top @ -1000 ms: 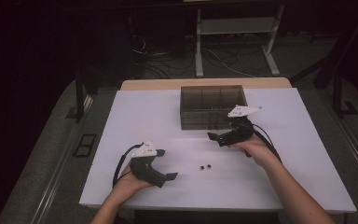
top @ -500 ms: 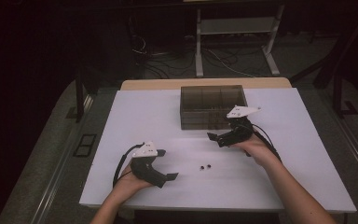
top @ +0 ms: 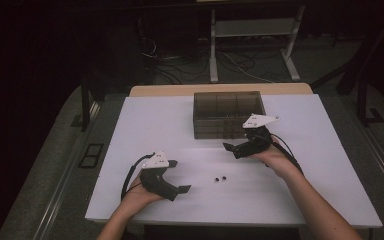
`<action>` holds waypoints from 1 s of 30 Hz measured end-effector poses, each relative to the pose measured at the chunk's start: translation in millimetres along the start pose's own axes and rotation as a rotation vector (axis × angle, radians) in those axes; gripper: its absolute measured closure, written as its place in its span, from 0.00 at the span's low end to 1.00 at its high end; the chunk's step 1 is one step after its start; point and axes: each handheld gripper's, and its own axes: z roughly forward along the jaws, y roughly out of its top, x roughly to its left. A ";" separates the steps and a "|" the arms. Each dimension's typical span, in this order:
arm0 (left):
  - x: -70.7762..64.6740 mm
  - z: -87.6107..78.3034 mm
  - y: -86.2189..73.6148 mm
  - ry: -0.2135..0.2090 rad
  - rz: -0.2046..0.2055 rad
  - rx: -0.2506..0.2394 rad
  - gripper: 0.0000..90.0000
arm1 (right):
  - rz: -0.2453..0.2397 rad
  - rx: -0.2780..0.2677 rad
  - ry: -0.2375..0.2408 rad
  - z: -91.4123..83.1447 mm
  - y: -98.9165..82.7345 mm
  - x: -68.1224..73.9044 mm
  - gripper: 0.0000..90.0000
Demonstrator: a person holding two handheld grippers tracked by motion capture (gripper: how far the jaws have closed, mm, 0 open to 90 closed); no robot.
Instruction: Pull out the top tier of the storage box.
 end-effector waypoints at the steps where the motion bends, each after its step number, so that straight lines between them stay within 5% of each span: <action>1: 0.1 0.0 0.0 0.000 0.001 -0.001 0.00 | -0.007 0.001 -0.005 -0.3 0.1 0.5 0.01; 30: 1.1 0.6 -0.9 -0.001 0.009 0.010 0.00 | -0.110 0.011 -0.070 -1.5 0.0 7.2 0.01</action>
